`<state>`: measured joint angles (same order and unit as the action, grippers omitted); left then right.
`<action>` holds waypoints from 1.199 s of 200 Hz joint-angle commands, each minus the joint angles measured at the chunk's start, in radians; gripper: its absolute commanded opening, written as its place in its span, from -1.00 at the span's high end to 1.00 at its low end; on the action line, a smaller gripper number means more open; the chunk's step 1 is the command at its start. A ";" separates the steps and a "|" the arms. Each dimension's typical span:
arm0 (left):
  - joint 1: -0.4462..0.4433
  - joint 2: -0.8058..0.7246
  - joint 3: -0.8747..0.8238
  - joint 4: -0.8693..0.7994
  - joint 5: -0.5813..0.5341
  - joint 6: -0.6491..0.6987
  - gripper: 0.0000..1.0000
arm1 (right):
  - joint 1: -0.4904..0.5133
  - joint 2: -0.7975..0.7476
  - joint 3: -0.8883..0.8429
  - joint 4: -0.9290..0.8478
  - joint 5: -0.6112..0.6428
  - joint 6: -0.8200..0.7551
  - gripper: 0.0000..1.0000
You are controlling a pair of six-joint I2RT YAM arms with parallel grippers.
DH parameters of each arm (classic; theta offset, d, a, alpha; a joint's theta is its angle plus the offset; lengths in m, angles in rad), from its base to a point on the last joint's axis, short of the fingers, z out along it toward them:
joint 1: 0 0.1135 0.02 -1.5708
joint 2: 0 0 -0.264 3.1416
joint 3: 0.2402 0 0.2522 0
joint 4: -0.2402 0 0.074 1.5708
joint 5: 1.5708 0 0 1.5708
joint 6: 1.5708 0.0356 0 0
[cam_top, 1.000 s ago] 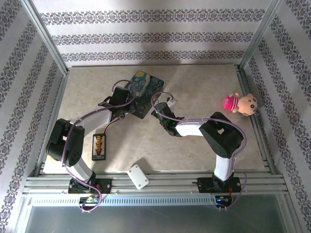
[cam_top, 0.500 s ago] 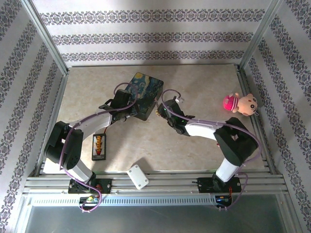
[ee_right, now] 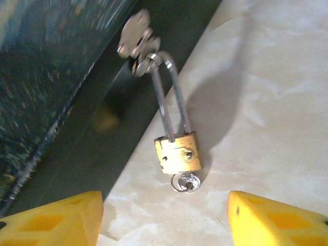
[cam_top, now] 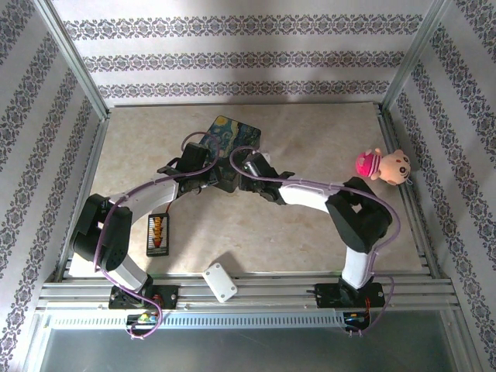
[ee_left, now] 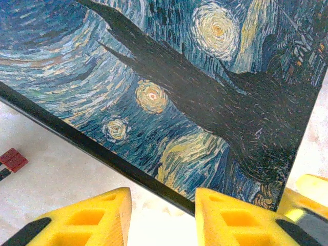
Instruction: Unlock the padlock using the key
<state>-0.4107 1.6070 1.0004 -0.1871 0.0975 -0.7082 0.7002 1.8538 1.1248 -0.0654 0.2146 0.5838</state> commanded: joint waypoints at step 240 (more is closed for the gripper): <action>0.024 -0.001 0.006 -0.161 -0.028 0.019 0.29 | -0.085 0.135 0.114 -0.101 -0.054 -0.225 0.83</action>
<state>-0.3988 1.6100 1.0218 -0.2295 0.0856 -0.7082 0.6529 2.0346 1.2881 -0.1806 0.1967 0.3168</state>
